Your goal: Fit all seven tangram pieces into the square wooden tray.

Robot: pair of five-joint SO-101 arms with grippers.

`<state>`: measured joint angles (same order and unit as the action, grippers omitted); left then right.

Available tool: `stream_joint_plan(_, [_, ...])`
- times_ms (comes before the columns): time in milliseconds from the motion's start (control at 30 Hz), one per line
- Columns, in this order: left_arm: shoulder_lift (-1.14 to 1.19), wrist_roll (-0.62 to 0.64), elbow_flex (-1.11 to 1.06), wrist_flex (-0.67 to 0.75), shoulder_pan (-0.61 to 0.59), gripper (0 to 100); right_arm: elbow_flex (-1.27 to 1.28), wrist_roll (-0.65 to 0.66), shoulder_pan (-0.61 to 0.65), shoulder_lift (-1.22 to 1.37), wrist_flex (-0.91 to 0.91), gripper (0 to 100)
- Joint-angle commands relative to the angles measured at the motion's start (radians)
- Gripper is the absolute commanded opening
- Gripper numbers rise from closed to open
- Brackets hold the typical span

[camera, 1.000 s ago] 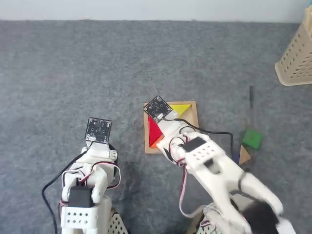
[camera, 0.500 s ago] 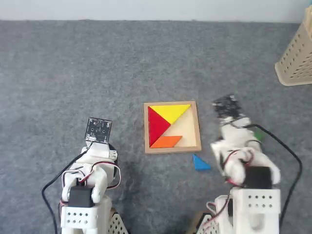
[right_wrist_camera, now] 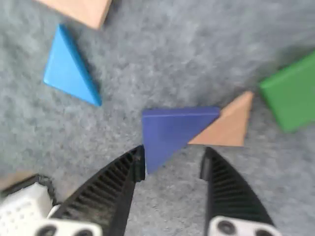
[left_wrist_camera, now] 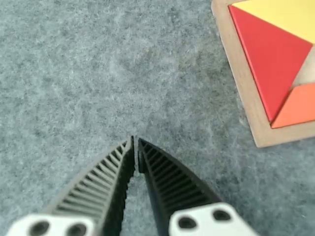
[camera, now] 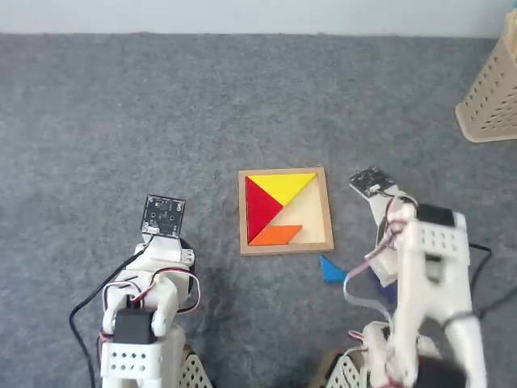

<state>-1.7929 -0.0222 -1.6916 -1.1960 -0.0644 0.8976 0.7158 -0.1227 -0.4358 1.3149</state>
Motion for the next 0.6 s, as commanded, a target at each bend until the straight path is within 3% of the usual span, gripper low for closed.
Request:
stream_joint_plan(0, [-0.003, 0.009, 0.005, -0.005, -0.005, 1, -0.074, 0.060, -0.004, 0.104, -0.005, 24.0])
stream_joint_plan(167, [-0.003, 0.009, 0.005, -0.005, -0.005, 1, -0.078, 0.063, -0.008, 0.248, -0.133, 21.4])
stream_joint_plan(300, [-0.003, 0.009, 0.005, -0.005, -0.005, 1, -0.087, -0.020, -0.005, 0.332, -0.229, 16.5])
stream_joint_plan(567, [-0.003, 0.009, 0.005, -0.005, -0.005, 1, -0.167, -0.123, 0.041, 0.409, -0.242, 3.5])
